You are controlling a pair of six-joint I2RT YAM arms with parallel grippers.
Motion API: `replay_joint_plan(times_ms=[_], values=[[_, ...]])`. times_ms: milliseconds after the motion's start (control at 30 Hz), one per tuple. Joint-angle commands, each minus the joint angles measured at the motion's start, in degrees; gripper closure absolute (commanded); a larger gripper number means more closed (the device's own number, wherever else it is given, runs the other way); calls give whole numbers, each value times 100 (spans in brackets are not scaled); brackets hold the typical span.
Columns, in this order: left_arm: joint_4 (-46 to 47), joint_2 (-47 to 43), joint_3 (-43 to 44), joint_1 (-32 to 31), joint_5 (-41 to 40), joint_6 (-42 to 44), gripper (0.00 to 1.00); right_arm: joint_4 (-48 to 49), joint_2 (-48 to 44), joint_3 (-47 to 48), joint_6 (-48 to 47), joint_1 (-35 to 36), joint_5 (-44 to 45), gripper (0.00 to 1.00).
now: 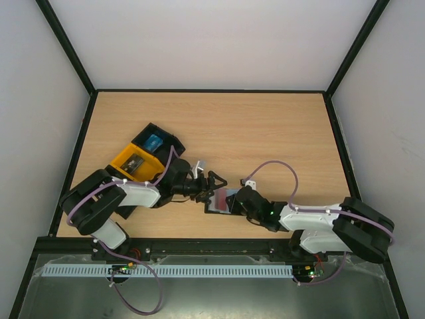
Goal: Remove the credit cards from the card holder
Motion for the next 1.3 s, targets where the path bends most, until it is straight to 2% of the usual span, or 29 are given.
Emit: replay_joint_plan(times_ms=[0,633,967,1133,1267], values=[[13,-62,278,-124,-32,-17,0,-361,-416,-145,29,1,372,83],[69,458,887,-623,-162,-76,0,-1895,-2324,-311,116,4,1194,78],[-141,396,881,-617,-244,170,1,-2077,-2625,-188,51,1,1205,75],[-506,273,763,-538,-514,359,8,-1910,-2575,-164,45,2,1034,76],[-703,205,600,-423,-715,460,22,-1766,-2432,-211,72,1,990,79]])
